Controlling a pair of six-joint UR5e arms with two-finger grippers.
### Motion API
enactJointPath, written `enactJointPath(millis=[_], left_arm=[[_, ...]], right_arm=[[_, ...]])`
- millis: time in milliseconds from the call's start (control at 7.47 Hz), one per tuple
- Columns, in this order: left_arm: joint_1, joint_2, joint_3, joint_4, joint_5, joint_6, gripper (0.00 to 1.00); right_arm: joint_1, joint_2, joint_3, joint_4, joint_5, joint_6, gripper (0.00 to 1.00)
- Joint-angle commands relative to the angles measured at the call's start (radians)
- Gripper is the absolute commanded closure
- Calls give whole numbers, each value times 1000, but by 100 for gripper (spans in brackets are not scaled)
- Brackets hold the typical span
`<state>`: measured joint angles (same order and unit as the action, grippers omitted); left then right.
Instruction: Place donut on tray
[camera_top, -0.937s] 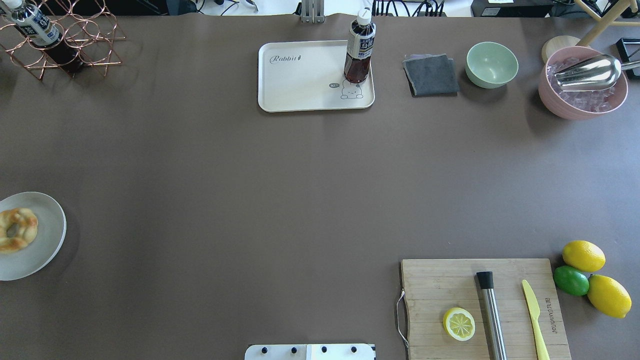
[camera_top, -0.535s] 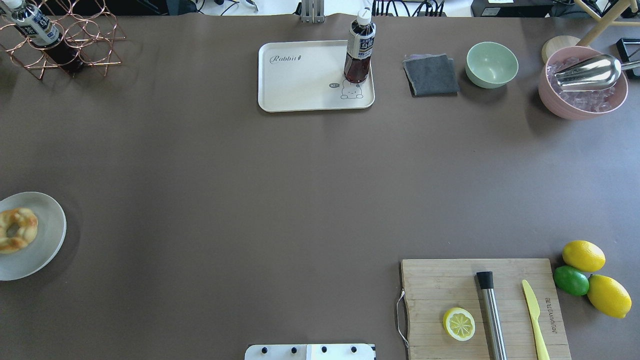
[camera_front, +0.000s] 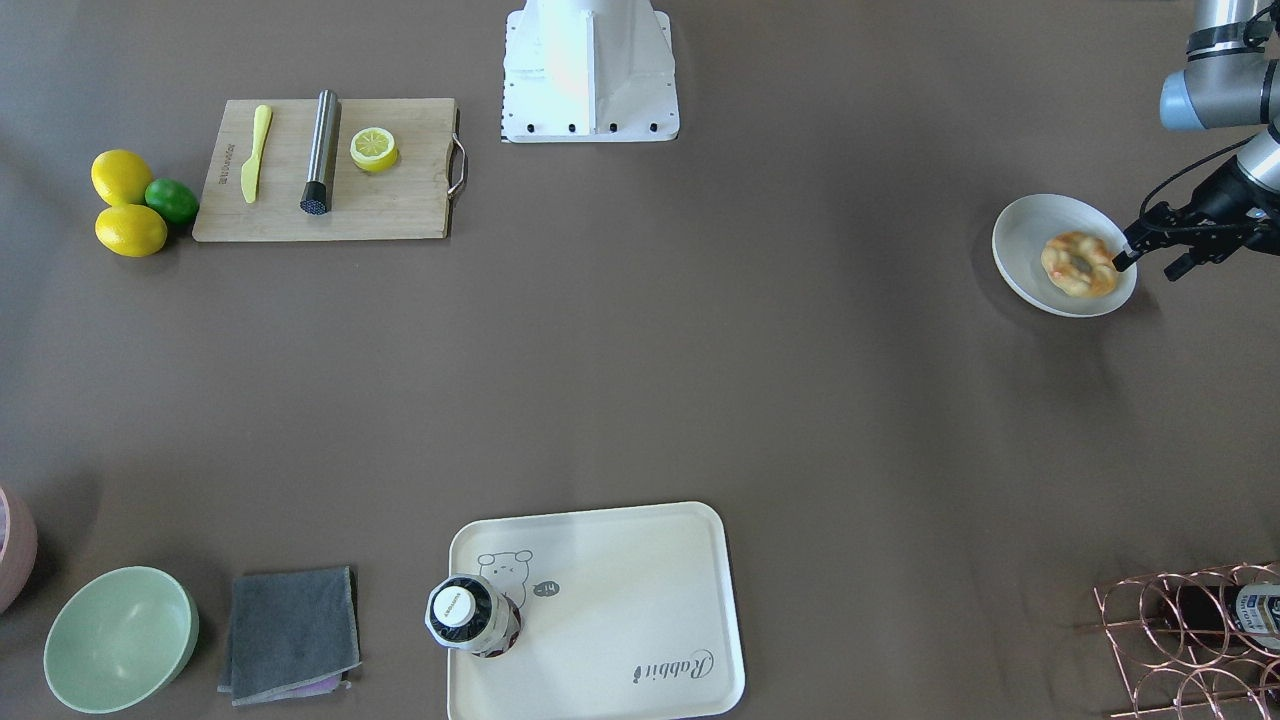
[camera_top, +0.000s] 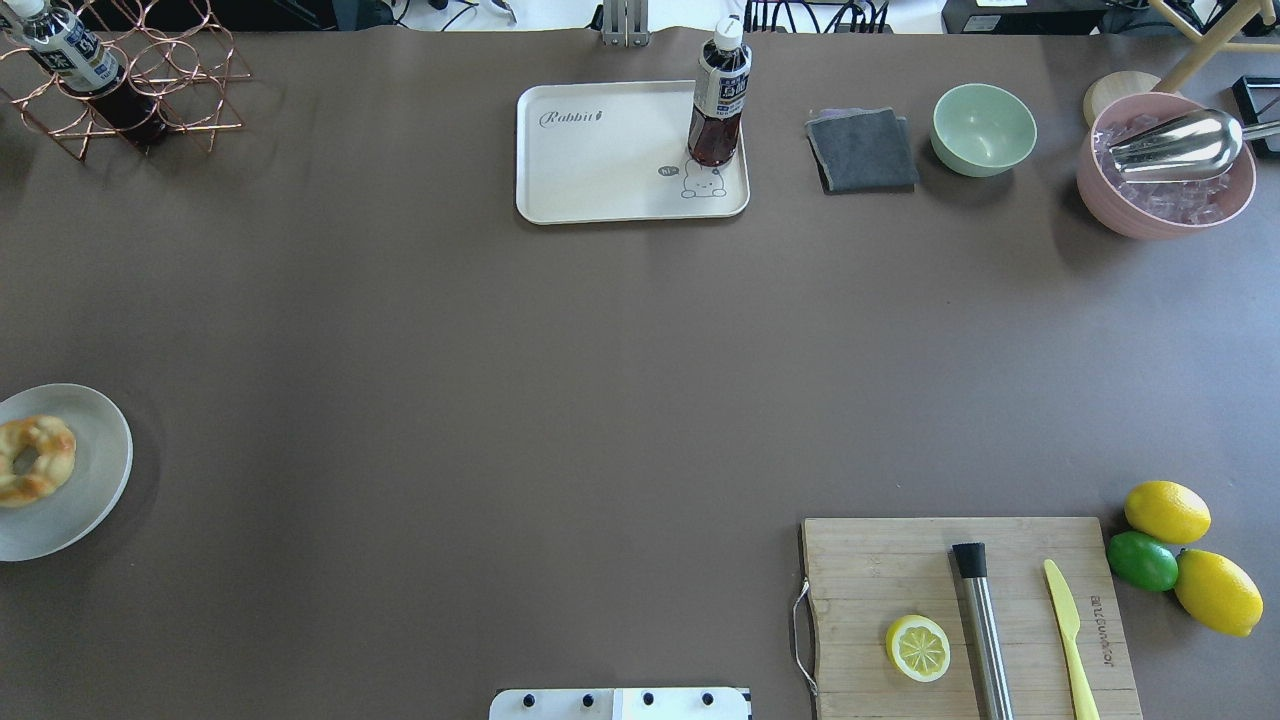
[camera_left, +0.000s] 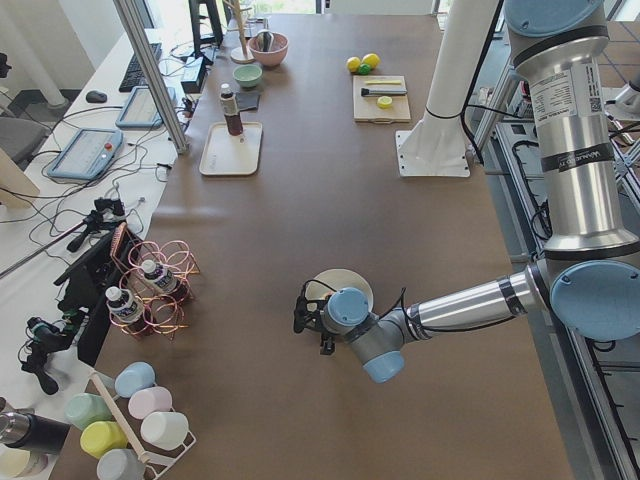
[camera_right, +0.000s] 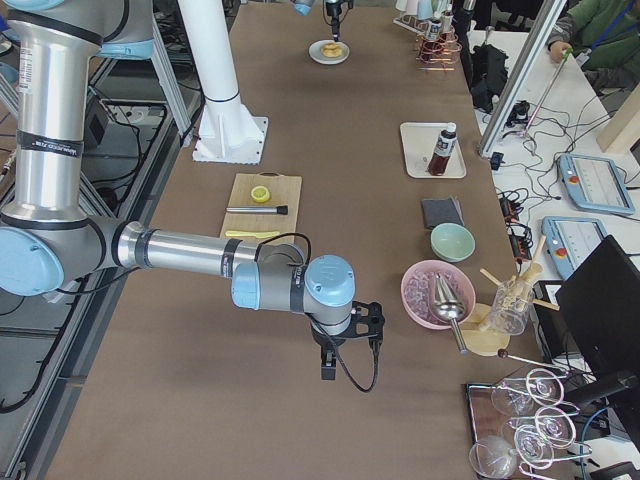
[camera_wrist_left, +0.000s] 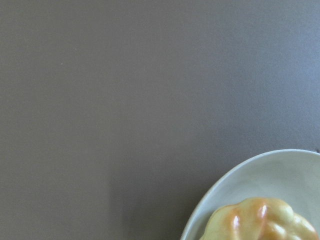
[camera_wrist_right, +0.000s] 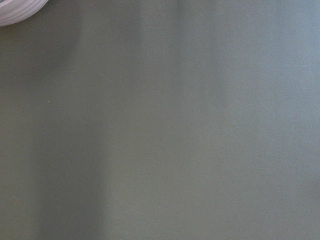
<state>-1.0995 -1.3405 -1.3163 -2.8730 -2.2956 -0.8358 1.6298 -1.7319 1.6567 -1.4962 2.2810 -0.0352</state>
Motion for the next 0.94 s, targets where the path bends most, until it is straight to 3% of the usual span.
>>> enactJointPath(millis=[0, 134, 401, 803], left_arm=[[3, 33, 12, -43, -14, 24, 5], [1, 38, 12, -51, -37, 24, 9], [3, 37, 19, -49, -35, 23, 49], [3, 35, 19, -48, -36, 21, 53]], right_arm=[[-1, 0, 0, 1, 0, 0, 1], [1, 0, 0, 1, 0, 0, 1], [1, -2, 0, 1, 0, 0, 1], [-1, -2, 0, -1, 0, 0, 1]])
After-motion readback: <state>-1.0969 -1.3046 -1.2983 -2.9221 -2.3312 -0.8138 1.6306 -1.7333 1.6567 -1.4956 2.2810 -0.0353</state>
